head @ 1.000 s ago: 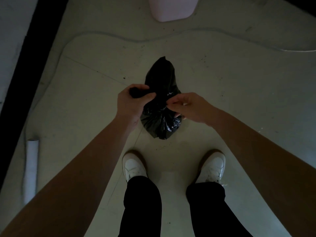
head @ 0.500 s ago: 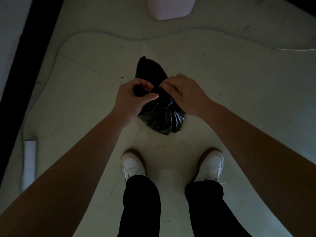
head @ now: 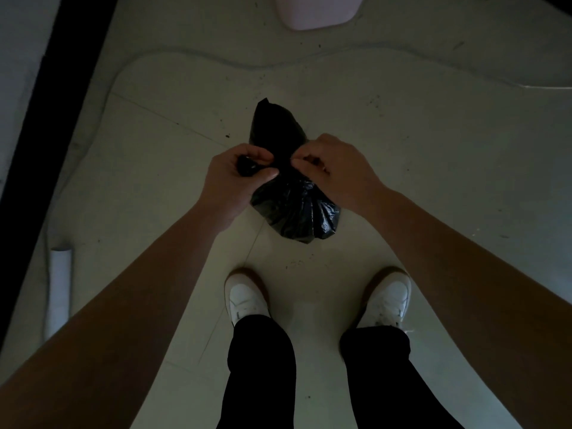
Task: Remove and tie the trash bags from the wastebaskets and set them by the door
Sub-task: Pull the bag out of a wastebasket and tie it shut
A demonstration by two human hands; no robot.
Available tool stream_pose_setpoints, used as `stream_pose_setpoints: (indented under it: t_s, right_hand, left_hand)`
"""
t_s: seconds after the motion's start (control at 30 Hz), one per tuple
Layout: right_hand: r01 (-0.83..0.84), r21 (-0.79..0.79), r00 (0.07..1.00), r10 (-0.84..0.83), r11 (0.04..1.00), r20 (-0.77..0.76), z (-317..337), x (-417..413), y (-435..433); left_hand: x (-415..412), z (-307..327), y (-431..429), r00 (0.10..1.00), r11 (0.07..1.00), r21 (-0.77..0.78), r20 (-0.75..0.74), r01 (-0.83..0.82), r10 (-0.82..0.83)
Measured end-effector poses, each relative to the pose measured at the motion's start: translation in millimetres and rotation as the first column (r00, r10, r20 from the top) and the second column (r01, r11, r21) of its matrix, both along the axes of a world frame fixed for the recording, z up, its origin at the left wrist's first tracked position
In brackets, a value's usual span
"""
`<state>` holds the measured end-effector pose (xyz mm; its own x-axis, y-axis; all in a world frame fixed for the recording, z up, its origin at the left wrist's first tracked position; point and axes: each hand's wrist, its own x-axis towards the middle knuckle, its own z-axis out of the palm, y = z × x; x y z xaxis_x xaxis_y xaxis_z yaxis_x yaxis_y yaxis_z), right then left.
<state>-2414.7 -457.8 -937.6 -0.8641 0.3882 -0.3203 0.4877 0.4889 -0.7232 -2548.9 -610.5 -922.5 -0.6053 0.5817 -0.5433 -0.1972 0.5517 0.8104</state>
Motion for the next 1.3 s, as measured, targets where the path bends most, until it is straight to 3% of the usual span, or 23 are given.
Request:
stream_pose_setpoints:
  t_s: [0.1,0.17,0.4,0.53,0.73,0.83,0.93,1.13,1.3]
  right_hand:
    - [-0.078,0.211,0.995,0.062,0.974,0.083,-10.8,7.9,10.4]
    - [-0.12,0.266,0.981,0.074,0.956,0.178,-17.5,19.8,14.2]
    - [0.069,0.006,0.981,-0.069,0.998,0.182,-9.2,29.7,10.9]
    - [0.163,-0.07,0.973,-0.149,0.984,0.178,39.0,36.2,16.7]
    - [0.142,-0.166,0.97,-0.104,0.976,0.22,163.6,17.1,9.0]
    - [0.054,-0.179,0.985,-0.023,0.982,0.171,266.9,-4.0,1.1]
    - [0.07,-0.062,0.996,-0.067,0.996,0.063,367.5,-25.9,0.3]
    - [0.16,0.222,0.98,-0.128,0.962,-0.153,599.3,-76.3,19.9]
    - [-0.098,0.174,0.963,0.138,0.98,-0.234,734.5,-85.4,7.2]
  left_hand:
    - [-6.4,-7.4,-7.1,1.0,1.0,-0.03,-0.02,-0.008,0.007]
    - [-6.5,-14.6,-17.0,0.997,0.993,-0.096,-0.023,-0.071,0.069]
    - [1.8,-1.9,-24.1,0.969,0.97,-0.124,0.11,-0.208,0.222]
    - [-6.2,55.6,-14.7,0.991,0.993,-0.071,0.086,-0.095,0.101]
    - [-27.5,205.0,13.0,0.994,0.993,-0.035,0.001,0.11,-0.11]
    - [-48.2,331.3,24.3,0.988,0.989,0.015,-0.047,0.146,-0.145]
    - [-62.3,463.7,26.8,0.989,0.982,0.128,-0.063,0.137,-0.13]
    - [-69.8,704.0,2.3,0.981,0.936,0.351,-0.172,-0.022,0.087]
    - [-43.7,814.1,-58.8,0.853,0.915,0.303,-0.369,-0.266,0.37]
